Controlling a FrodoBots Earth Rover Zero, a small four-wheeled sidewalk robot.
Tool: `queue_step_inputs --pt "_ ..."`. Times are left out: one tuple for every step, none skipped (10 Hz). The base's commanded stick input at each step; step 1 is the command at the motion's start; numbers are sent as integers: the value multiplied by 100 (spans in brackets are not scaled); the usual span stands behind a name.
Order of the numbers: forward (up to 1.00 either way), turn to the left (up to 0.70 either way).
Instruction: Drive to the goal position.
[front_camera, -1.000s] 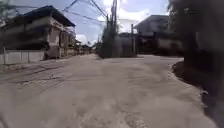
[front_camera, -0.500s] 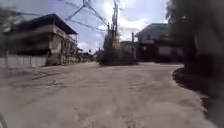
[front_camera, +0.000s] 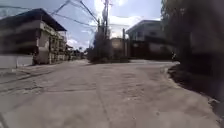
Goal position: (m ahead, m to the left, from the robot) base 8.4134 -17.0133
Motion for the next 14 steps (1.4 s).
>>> queue_step_inputs --pt "100 -7" --pt "100 -6" --pt "100 -5" --pt "100 -1" --pt "100 0" --pt "100 0" --pt "100 0" --pt "100 0" --pt "100 0" --pt "100 0" --pt "100 0" --pt "100 -3" --pt "100 -9" --pt "100 -15"
